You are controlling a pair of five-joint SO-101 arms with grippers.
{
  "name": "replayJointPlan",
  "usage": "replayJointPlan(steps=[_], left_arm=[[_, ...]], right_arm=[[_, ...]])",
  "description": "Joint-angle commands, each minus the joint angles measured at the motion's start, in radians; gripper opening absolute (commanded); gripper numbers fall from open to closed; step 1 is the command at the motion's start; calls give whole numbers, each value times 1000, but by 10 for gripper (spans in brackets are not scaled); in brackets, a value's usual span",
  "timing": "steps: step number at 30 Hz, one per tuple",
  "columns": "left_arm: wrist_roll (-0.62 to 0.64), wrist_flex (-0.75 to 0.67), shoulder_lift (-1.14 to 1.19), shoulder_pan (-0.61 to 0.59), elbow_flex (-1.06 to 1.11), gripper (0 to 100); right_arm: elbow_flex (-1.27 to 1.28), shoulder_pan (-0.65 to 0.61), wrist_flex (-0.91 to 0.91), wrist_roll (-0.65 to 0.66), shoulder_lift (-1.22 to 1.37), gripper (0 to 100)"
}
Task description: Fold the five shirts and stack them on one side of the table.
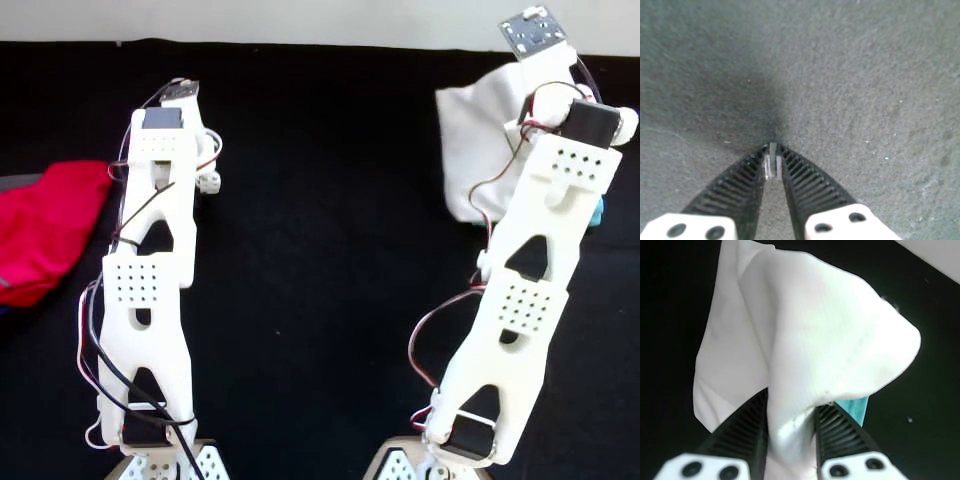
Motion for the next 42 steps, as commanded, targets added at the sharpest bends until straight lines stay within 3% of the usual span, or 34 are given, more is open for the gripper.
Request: replayJointPlan(steps=[1,6,21,34,39,42], left_arm=[[3,-15,2,-10,-19,9],[3,-15,2,-10,-19,9],[3,-15,2,-10,-19,9],[3,-15,2,-10,-19,9],[3,-15,2,-10,-19,9],[3,-15,2,-10,-19,9]], right_arm=[[-16,10,12,92,-58,6],[110,10,-8,112,-10,6],[228,163,-507,114,162,6],[226,130,-533,109,234,12],[219,134,-536,63,229,149],[188,142,-588,-41,225,152]])
